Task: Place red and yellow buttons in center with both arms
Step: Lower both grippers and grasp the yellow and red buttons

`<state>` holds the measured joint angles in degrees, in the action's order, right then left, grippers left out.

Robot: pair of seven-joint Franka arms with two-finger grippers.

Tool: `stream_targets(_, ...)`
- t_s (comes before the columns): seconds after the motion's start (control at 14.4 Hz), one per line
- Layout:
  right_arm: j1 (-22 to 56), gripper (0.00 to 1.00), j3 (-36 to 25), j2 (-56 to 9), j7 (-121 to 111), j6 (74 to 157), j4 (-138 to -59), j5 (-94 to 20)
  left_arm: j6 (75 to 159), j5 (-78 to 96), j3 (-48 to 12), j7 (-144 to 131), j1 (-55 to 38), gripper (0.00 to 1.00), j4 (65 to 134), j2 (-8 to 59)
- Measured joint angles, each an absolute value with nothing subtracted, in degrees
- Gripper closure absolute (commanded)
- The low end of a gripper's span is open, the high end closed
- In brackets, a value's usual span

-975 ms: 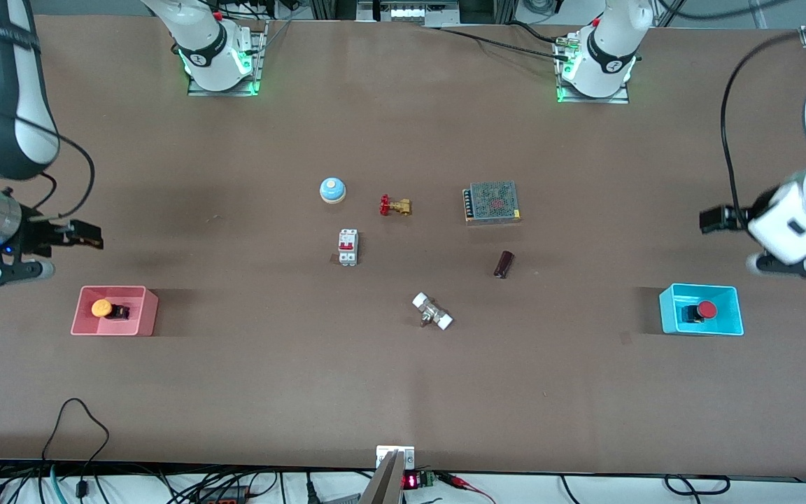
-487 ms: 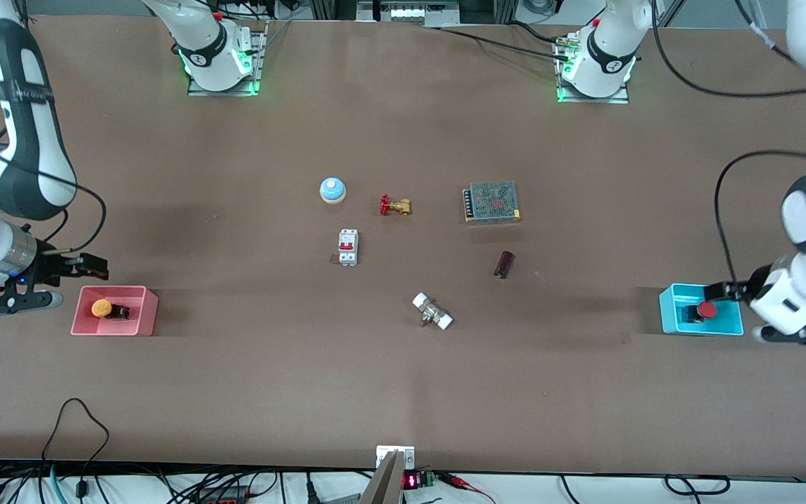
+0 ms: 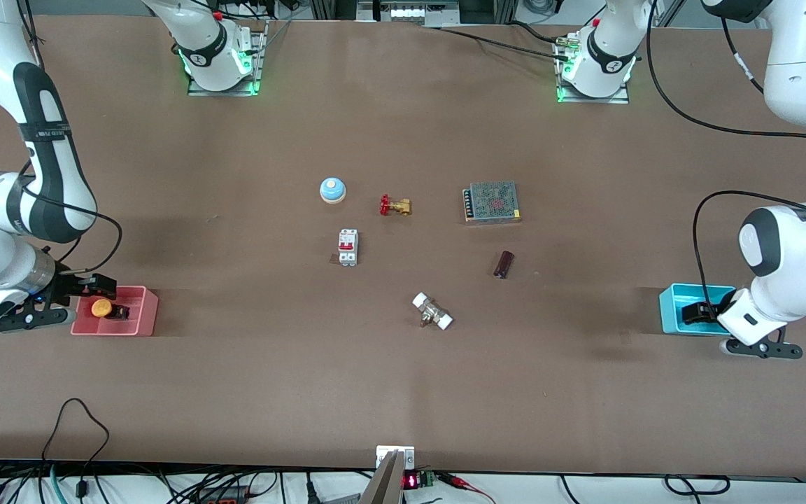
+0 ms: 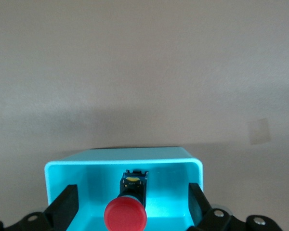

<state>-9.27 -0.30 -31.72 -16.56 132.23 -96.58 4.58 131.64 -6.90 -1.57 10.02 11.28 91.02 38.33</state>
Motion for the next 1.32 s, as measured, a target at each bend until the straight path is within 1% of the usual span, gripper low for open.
stream_targets(0.21, -9.65, 0.00, -0.33, -33.19, -16.66, 134.73, -96.56, 5.29, 132.91, -6.90, -1.57, 10.75, 11.99, 0.01, 91.82, 38.75)
stream_targets(0.28, -9.70, 0.00, -0.35, -33.59, -16.66, 135.66, -96.56, 6.34, 133.09, -6.90, -1.57, 10.80, 12.07, 0.03, 91.94, 38.95)
stream_targets(0.49, -9.71, 0.00, -0.35, -34.52, -16.71, 137.22, -96.55, 8.02, 133.15, -6.90, -1.57, 10.82, 12.22, 0.13, 93.42, 39.10)
stream_targets(0.7, -9.71, 0.00, -0.35, -35.14, -16.73, 137.41, -96.54, 8.01, 133.59, -6.90, -1.57, 10.83, 12.50, 0.29, 94.89, 39.25)
stream_targets(0.84, -9.71, 0.00, -0.35, -35.48, -16.70, 137.44, -96.54, 7.68, 134.41, -6.90, -1.59, 10.83, 12.50, 0.29, 94.90, 39.43)
stream_targets(1.11, -9.79, 0.00, -0.35, -36.22, -16.70, 137.49, -96.53, 5.58, 135.84, -6.87, -1.60, 10.83, 12.52, 0.33, 94.90, 39.79)
stream_targets(1.32, -9.91, 0.00, -0.35, -36.66, -16.70, 137.59, -96.53, 5.49, 137.07, -6.86, -1.59, 10.83, 13.00, 0.60, 94.90, 40.66)
